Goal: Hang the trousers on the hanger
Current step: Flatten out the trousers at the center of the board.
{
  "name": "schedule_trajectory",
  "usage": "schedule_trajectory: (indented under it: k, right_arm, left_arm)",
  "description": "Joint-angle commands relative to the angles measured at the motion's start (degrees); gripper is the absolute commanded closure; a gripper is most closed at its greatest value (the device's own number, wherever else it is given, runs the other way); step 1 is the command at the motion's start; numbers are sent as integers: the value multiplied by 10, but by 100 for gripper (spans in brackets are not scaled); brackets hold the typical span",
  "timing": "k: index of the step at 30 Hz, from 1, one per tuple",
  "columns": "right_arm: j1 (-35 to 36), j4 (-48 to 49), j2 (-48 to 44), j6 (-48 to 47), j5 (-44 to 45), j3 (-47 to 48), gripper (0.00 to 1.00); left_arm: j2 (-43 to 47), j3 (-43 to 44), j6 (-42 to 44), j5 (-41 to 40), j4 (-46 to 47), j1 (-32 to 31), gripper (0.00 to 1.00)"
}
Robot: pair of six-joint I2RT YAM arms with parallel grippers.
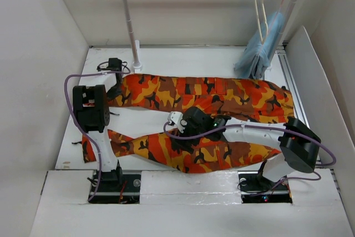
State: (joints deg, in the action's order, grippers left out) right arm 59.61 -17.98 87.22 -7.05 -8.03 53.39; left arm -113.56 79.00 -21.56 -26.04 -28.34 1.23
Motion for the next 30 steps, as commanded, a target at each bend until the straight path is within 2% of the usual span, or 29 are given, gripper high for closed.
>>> schedule_trajectory:
  k: [1,10,13,16,17,18,20,21,22,23,28,30]
  right_arm:
    - [-1,26,-16,5,-1,0,16]
    - [-12,16,-2,-9,-9,12,16]
    - [-23,-3,4,-15,-11,22,16]
    - [-28,-34,8,-25,-17,40,16]
    - [-28,-42,10,-27,-14,44,16]
    - [-28,-50,12,-31,-13,53,15]
    - [-35,-66,15,-31,-13,60,15]
    - [-35,-72,15,-29,-15,66,15]
    - [-41,-76,14,-26,-16,66,15]
    - [-41,-76,9,-24,-21,67,14]
    - [-41,-72,2,-19,-15,68,14]
    - [-41,-71,-9,-19,-13,67,16]
  left_arm:
    - [-3,26,-2,-43,-17,3,100]
    - [6,120,-9,-106,-32,3,100]
    - [-13,177,10,-137,5,3,100]
    - [-85,283,33,-192,-11,10,100]
    - [-138,353,29,-198,-28,16,100]
    - [-164,386,22,-197,-45,22,96]
    - [-222,477,14,-170,-87,35,72]
    - [-229,491,13,-164,-94,43,51]
    - [-231,495,15,-160,-86,43,20]
    - [-216,487,20,-142,-74,43,1]
    - [-180,448,-2,-127,-81,43,1]
    - [-138,395,-15,-118,-82,43,3]
